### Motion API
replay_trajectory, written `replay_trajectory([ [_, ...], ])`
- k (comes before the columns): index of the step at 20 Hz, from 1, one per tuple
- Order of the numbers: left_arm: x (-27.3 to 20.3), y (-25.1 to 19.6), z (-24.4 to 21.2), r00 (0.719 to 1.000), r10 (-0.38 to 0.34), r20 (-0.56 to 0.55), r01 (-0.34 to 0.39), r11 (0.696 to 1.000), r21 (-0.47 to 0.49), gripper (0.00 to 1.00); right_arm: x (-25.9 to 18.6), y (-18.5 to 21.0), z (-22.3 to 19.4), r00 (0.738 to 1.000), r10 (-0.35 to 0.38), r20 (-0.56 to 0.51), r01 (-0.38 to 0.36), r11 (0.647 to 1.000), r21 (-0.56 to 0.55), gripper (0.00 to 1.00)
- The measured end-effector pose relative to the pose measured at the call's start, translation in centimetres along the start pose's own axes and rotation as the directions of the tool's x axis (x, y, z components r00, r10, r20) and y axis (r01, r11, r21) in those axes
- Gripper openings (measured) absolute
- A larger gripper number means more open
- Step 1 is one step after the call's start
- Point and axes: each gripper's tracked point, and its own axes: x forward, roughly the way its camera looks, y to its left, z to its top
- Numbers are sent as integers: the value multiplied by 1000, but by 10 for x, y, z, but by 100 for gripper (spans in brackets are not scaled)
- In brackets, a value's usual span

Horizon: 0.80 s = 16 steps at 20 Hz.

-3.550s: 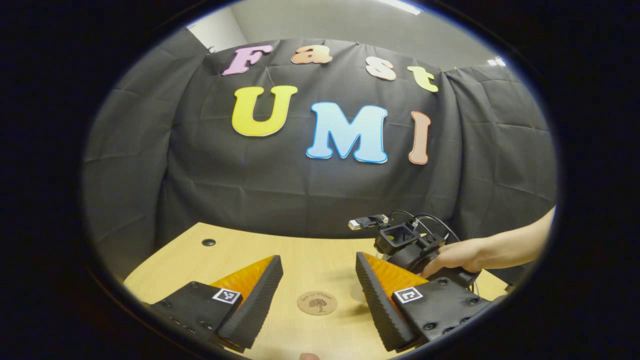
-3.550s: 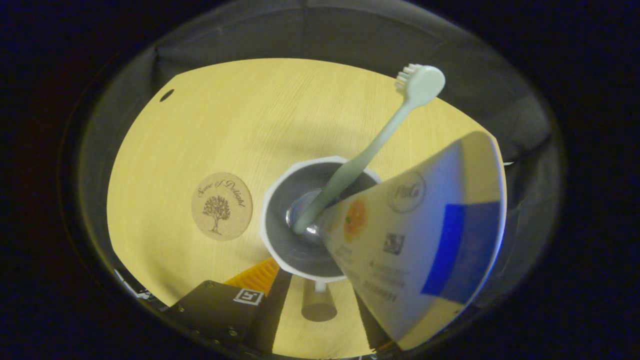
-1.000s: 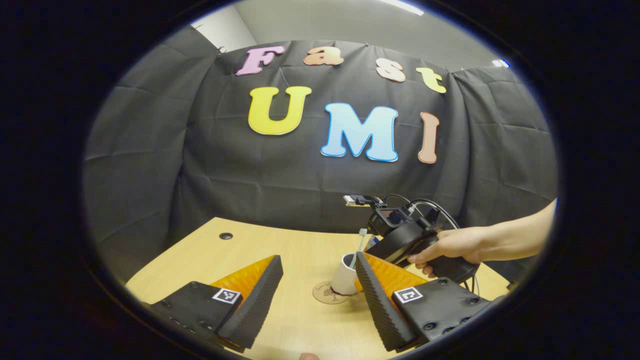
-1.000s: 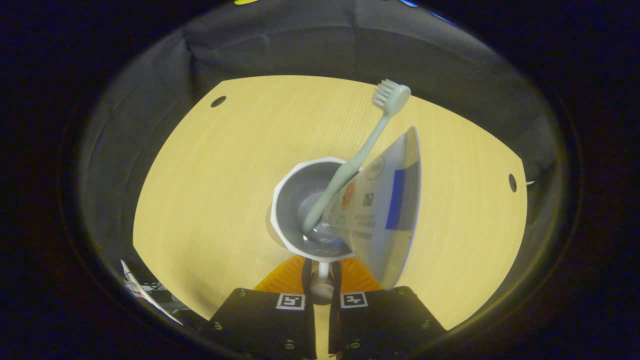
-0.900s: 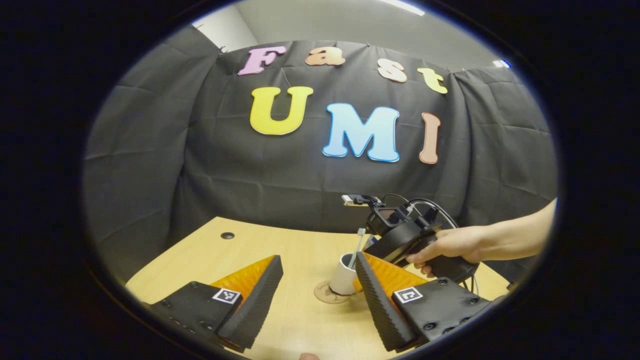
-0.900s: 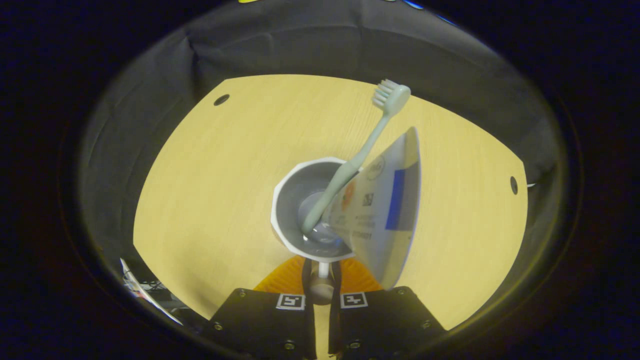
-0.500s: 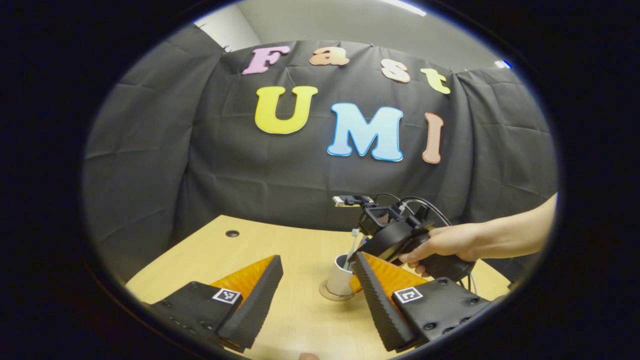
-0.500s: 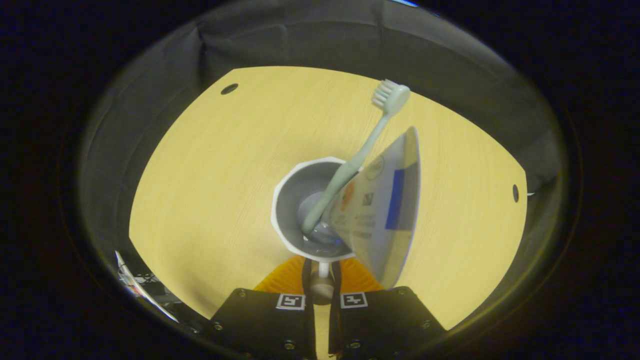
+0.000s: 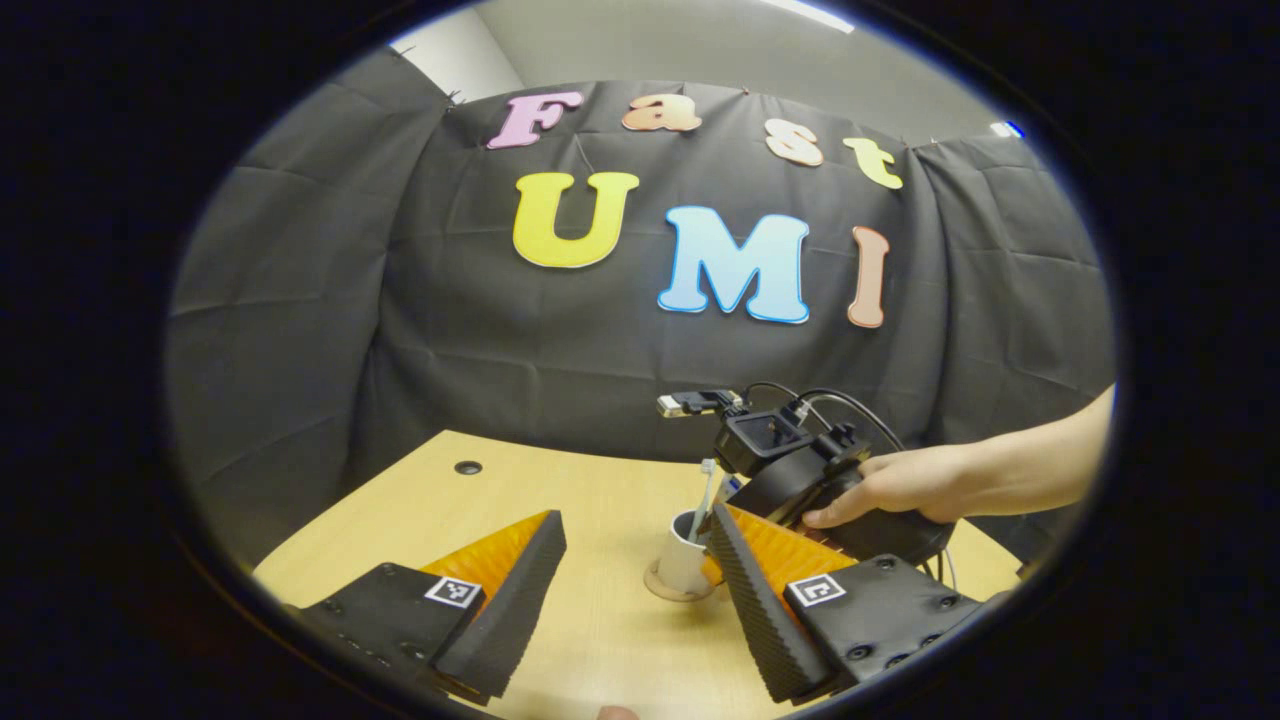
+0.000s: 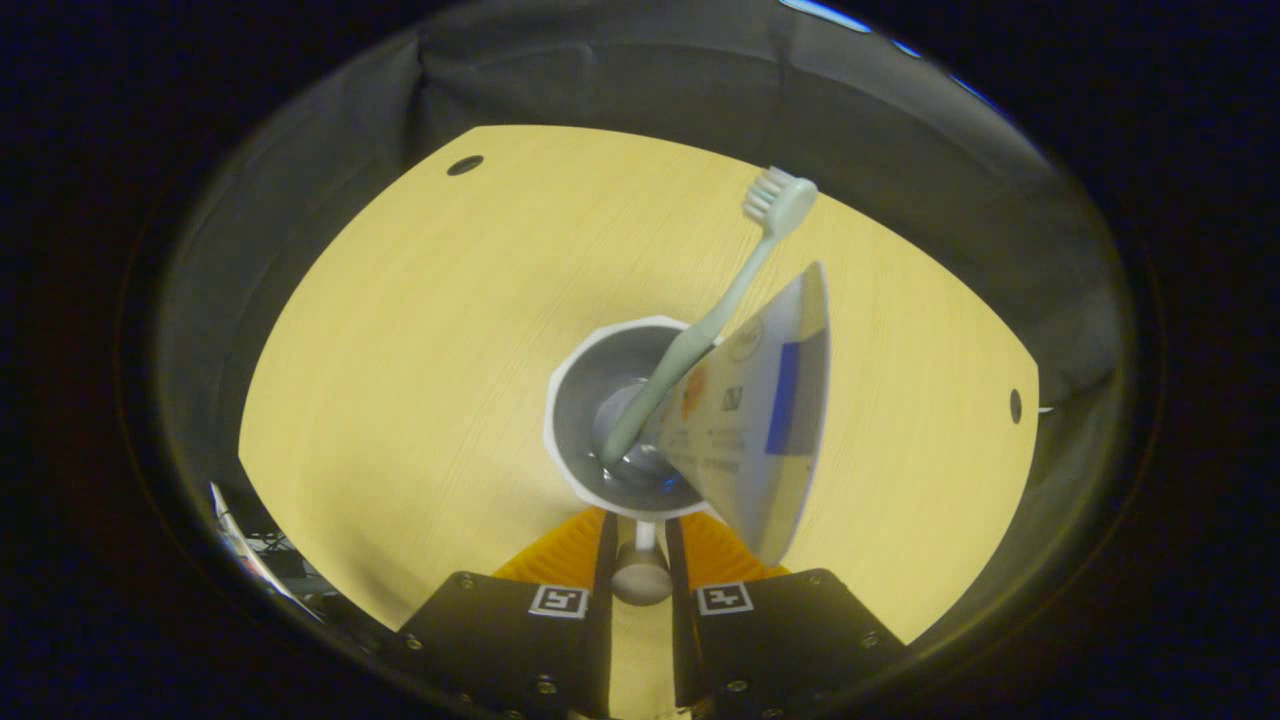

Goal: Put the toothbrush and toothpaste on the desktop into the cup, then pick up the cup and place it on the coaster on the desktop.

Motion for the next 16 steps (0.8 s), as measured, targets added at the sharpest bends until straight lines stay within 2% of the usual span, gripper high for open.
replay_trajectory([
  [2, 2, -1, 1, 1000, -4, 2, 4, 1000, 0, 95, -10, -5, -1, 1000, 12, 22, -13, 1000, 13, 37],
  [3, 4, -2, 2, 1000, -6, 4, 5, 1000, 4, 95, -19, -7, -1, 999, 21, 34, -22, 999, 23, 37],
  [4, 6, -2, 2, 1000, -6, 5, 6, 1000, 9, 99, -24, -8, -4, 999, 28, 44, -30, 999, 34, 43],
  [5, 8, -2, 3, 1000, -8, 6, 8, 1000, 12, 99, -31, -12, -6, 998, 34, 56, -36, 998, 45, 57],
  [7, 13, -4, 4, 1000, -16, 4, 16, 1000, 13, 95, -43, -17, -14, 995, 51, 82, -57, 995, 80, 54],
  [8, 17, -5, 4, 1000, -19, 0, 19, 1000, 10, 99, -48, -20, -17, 993, 56, 99, -66, 993, 103, 55],
  [10, 25, -9, 1, 1000, -29, -12, 29, 1000, 5, 99, -61, -24, -24, 985, 74, 156, -99, 982, 158, 56],
  [11, 29, -12, 0, 999, -36, -16, 36, 999, 6, 99, -70, -27, -28, 980, 68, 188, -103, 978, 182, 76],
  [12, 32, -15, 0, 999, -45, -18, 45, 999, 9, 95, -76, -30, -30, 974, 58, 218, -102, 975, 198, 83],
  [14, 36, -22, 1, 998, -59, -15, 60, 998, 20, 95, -97, -43, -33, 957, 13, 289, -82, 971, 226, 83],
  [16, 39, -28, 5, 998, -69, -8, 69, 997, 35, 95, -120, -57, -33, 925, -41, 379, -59, 967, 250, 84],
])
